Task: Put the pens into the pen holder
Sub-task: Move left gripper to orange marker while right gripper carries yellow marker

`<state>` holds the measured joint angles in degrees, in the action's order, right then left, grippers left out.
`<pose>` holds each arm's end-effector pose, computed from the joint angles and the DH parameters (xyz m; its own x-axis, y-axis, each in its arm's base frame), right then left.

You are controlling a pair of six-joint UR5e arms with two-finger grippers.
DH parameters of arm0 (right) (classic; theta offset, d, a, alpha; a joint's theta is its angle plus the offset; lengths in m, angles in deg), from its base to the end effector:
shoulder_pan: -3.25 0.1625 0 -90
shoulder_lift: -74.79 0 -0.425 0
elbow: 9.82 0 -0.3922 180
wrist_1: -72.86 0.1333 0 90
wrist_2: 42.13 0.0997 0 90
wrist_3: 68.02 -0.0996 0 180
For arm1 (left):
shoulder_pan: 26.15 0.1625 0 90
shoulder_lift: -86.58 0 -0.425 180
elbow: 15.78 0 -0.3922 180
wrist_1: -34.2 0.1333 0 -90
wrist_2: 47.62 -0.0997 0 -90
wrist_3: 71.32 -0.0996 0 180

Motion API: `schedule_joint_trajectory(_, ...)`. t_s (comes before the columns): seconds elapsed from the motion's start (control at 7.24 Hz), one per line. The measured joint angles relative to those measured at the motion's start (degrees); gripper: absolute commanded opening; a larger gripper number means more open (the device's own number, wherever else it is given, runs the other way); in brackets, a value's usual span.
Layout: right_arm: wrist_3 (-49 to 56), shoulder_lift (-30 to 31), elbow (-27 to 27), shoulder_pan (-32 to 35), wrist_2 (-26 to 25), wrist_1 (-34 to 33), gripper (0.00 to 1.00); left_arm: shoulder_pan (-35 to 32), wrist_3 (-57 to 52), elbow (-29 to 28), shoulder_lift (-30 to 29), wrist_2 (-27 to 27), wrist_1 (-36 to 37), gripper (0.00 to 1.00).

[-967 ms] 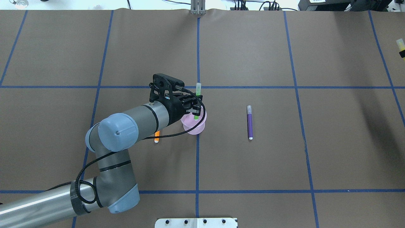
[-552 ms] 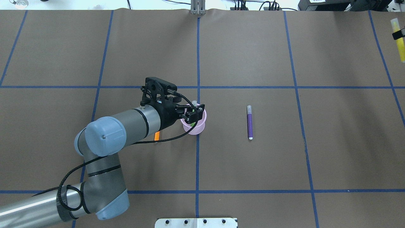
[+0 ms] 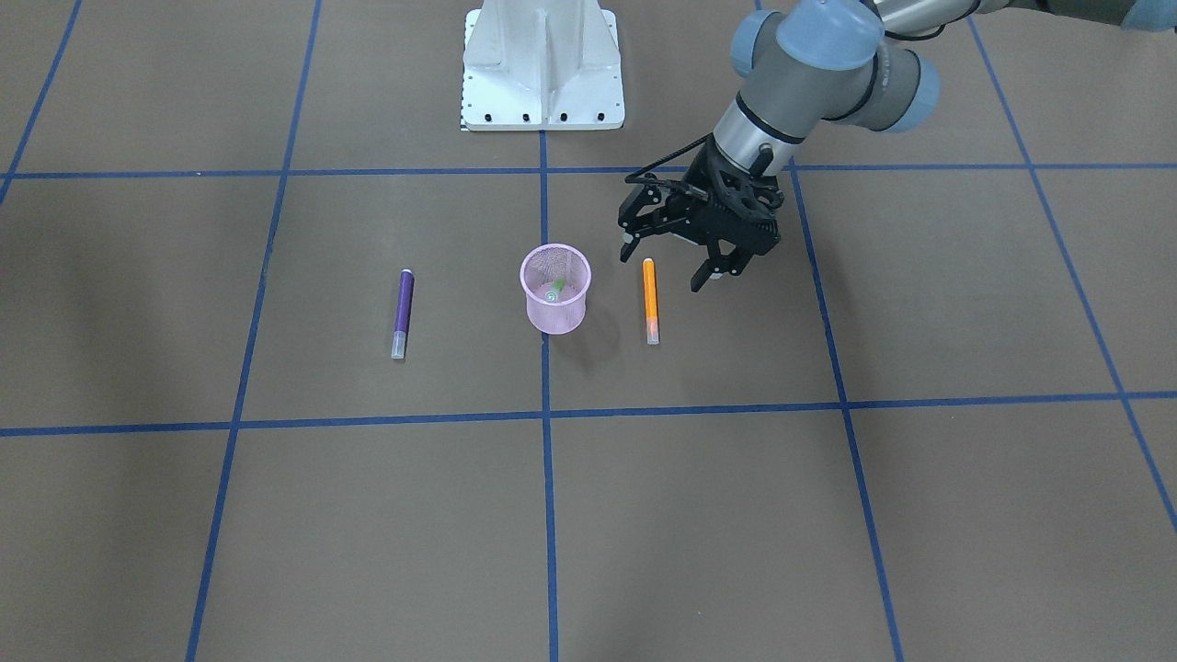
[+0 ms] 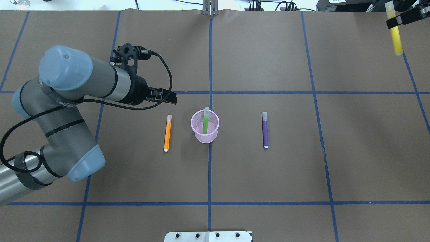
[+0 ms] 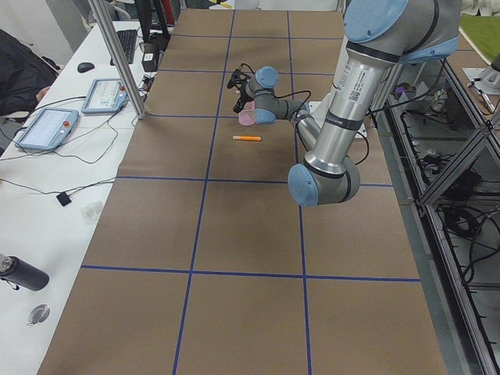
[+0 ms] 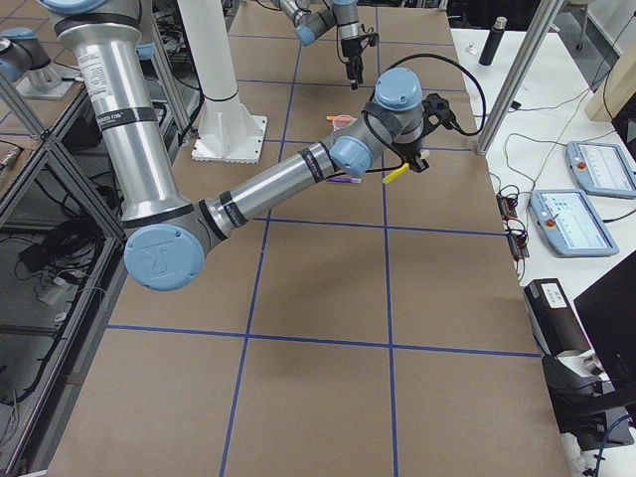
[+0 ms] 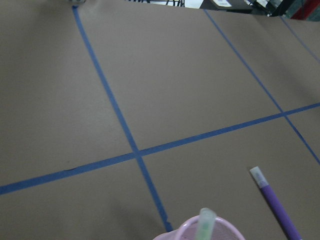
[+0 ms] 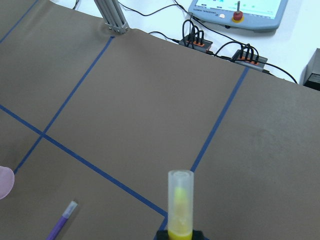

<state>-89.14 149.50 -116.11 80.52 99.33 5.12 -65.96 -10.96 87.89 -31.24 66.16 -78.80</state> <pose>-0.0683 -0.5537 0.3232 0.4840 -0.4953 0.7214 -0.0476 0.8083 0.5868 0.4146 -0.4668 0.2278 0.4390 0.2232 -0.8703 0.1026 0.9498 0.2954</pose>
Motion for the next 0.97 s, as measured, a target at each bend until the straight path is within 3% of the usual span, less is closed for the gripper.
schedule_joint_trajectory(0.14, -9.2, 0.0, -0.5, -4.0, -4.7, 7.2, 0.00, -1.1, 0.1, 0.4, -0.6, 2.5, 6.8, 0.98)
schedule_joint_trajectory(0.41, -22.2, 0.3, -1.0, -12.0, -14.4, 18.9, 0.00, -0.9, 1.2, -0.6, -1.4, 3.8, 12.8, 0.94)
schedule_joint_trajectory(0.97, -25.6, -0.4, -3.9, -24.4, -30.4, 21.8, 0.00, 3.3, 5.9, -9.6, -6.5, 3.5, 13.3, 0.93)
